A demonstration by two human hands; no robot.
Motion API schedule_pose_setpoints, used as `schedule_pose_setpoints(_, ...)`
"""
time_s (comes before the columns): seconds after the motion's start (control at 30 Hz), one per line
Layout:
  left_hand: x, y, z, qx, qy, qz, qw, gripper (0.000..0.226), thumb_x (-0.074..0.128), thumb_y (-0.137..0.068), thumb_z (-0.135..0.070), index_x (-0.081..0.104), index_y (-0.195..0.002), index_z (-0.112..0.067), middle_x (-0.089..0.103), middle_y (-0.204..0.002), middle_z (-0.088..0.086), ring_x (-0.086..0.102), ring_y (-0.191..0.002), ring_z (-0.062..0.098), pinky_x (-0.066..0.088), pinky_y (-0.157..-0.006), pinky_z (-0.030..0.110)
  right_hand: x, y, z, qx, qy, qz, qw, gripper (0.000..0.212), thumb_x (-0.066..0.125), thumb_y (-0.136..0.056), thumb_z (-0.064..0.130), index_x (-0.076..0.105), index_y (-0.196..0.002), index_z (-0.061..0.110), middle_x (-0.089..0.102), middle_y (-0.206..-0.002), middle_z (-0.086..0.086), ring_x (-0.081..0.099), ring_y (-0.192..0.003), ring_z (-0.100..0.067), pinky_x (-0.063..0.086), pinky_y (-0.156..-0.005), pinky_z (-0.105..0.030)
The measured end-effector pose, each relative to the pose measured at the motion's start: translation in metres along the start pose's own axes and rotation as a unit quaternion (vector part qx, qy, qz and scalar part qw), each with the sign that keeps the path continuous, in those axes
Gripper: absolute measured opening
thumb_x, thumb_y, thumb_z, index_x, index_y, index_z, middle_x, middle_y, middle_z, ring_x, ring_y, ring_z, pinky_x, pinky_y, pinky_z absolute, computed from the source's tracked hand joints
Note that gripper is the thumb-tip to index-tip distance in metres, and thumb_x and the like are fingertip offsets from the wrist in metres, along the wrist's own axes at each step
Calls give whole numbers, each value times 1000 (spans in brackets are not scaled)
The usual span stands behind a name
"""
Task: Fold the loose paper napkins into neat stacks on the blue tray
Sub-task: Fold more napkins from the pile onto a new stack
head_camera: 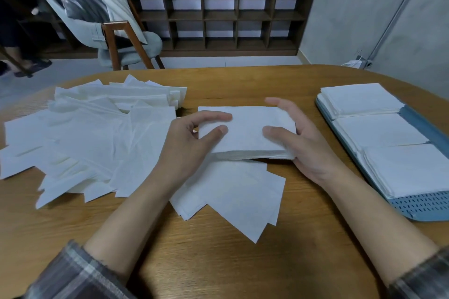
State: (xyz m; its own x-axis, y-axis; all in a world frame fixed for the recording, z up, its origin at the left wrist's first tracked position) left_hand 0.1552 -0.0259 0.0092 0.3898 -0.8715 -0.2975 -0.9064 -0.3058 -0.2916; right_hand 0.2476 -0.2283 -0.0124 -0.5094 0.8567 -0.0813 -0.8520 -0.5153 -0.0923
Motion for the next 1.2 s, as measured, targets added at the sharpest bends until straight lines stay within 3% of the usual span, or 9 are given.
schedule_pose_setpoints(0.23, 8, 1, 4, -29, 22, 23, 999, 16, 75, -98, -22, 82, -111, -30, 78, -111, -19, 56, -62, 21, 45, -68, 24, 20, 5, 7, -23, 23, 59, 998, 84, 83, -81, 40, 39, -150, 60, 55, -149, 7, 57, -135, -19, 46, -115, -55)
schedule_pose_setpoints(0.37, 11, 3, 1, -26, 31, 20, 999, 17, 75, -98, -16, 82, -112, -23, 80, -109, -13, 52, -54, -1, 39, -60, 8, 20, 5, 9, -28, 16, 53, 998, 82, 80, -85, 33, 38, -151, 59, 52, -152, 4, 56, -135, -20, 45, -116, -55)
schedule_pose_setpoints(0.63, 16, 4, 3, -16, -5, 32, 999, 15, 79, -95, -28, 82, -108, -33, 77, -109, -24, 42, -55, 4, 37, -58, 13, 18, 5, 11, -31, 42, 39, 998, 73, 66, -102, 15, 36, -152, 58, 55, -148, 16, 62, -127, -7, 54, -106, -36)
schedule_pose_setpoints(0.73, 3, 3, 14, -50, -35, -31, 998, 4, 79, -93, -32, 83, -92, -33, 78, -100, -22, 51, -60, 3, 43, -63, 12, 14, 4, 12, -34, 27, 23, 999, 76, 66, -101, 6, 38, -152, 54, 58, -143, 18, 64, -125, -7, 56, -102, -32)
schedule_pose_setpoints(0.8, -9, 1, 18, -67, -55, -83, 993, 5, 77, -94, -34, 80, -90, -32, 76, -99, -17, 60, -71, 1, 47, -72, 14, 11, 3, 13, -34, -31, 23, 999, 79, 65, -98, 0, 41, -151, 54, 62, -141, 3, 67, -123, -17, 58, -98, -37)
schedule_pose_setpoints(0.9, -5, -1, 22, -106, 46, -57, 992, 21, 65, -101, -49, 74, -108, -31, 74, -108, -14, 69, -92, 4, 55, -87, 29, 10, 3, 14, -21, -148, 32, 988, 82, 58, -98, -7, 43, -151, 54, 72, -129, -5, 71, -118, -26, 61, -89, -38)
schedule_pose_setpoints(1.0, 22, 5, 22, -148, 165, 44, 974, 42, 52, -101, -63, 66, -128, -35, 74, -120, -11, 72, -109, 9, 56, -93, 34, 13, 4, 11, -15, -119, 35, 992, 81, 58, -100, -5, 40, -151, 56, 70, -133, -6, 70, -119, -27, 61, -93, -41)
schedule_pose_setpoints(1.1, 27, 7, 12, -102, 122, 71, 985, 49, 62, -96, -57, 48, -143, -51, 69, -122, -20, 71, -110, 3, 59, -89, 28, 12, 4, 10, -36, -5, 13, 999, 81, 63, -101, 5, 33, -151, 61, 52, -151, 5, 65, -126, -14, 56, -104, -41)
schedule_pose_setpoints(1.2, 22, 4, 11, -58, 61, 55, 995, 67, 73, -99, -34, 35, -150, -53, 64, -138, -8, 69, -114, 14, 61, -96, 42, 11, 2, 11, -51, 36, 12, 998, 87, 74, -98, 17, 24, -154, 60, 43, -156, 21, 58, -132, -5, 51, -109, -36)
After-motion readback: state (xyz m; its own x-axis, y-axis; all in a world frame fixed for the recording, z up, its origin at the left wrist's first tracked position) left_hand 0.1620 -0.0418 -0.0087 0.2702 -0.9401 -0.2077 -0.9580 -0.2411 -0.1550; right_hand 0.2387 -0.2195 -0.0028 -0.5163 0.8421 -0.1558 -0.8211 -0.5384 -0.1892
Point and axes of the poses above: each hand's wrist, its own y-axis away from the middle knuckle, its own x-axis out of the palm, z = x × y, the point moved 10 cm from there along -y, towards the middle knuckle
